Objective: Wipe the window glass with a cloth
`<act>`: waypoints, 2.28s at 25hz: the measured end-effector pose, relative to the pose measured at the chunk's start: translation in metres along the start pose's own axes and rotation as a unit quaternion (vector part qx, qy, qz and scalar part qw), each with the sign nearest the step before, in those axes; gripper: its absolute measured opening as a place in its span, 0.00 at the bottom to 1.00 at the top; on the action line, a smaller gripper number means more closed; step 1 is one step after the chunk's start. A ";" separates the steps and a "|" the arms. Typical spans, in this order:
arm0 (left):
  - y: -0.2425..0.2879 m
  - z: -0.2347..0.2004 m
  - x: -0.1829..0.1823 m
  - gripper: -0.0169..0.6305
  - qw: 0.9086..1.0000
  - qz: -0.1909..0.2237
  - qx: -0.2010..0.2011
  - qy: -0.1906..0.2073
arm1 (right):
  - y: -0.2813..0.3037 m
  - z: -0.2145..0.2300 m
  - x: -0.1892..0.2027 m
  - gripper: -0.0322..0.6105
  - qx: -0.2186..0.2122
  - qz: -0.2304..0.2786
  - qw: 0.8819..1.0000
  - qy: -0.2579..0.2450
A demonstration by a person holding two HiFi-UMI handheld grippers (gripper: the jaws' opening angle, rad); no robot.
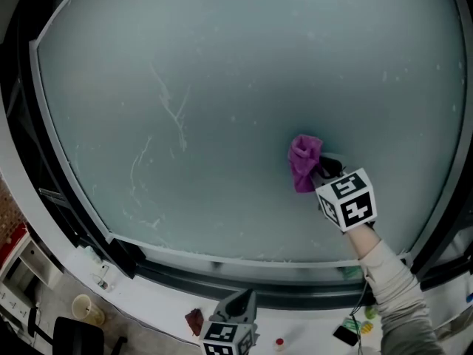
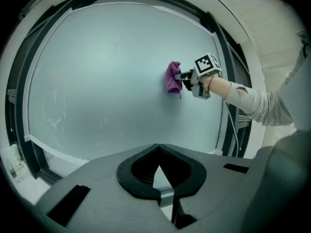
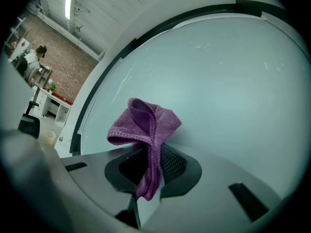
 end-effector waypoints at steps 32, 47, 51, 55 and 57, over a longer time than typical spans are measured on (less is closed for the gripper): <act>0.035 0.045 -0.006 0.03 0.995 -0.006 0.101 0.022 | -0.144 0.098 0.065 0.13 0.173 -0.084 0.981 0.023; 0.039 0.052 -0.006 0.03 0.994 -0.006 0.105 0.024 | -0.208 0.142 0.099 0.13 0.246 -0.116 0.961 0.044; 0.039 0.054 -0.005 0.03 0.994 -0.007 0.103 0.023 | -0.212 0.146 0.103 0.13 0.249 -0.116 0.960 0.046; 0.037 0.055 -0.006 0.03 0.995 -0.006 0.102 0.025 | -0.211 0.143 0.101 0.13 0.249 -0.111 0.961 0.047; 0.037 0.056 -0.005 0.03 0.994 -0.007 0.101 0.025 | -0.212 0.136 0.098 0.13 0.245 -0.099 0.963 0.049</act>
Point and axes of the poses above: the fingertips, and each gripper's own axes: y forward along the fingers, z to its right, x out of its underside, the point moved 3 cm from there along -y, backward along the fingers, and after that the axes turned 15 degrees about -x, right-handed, at the moved point
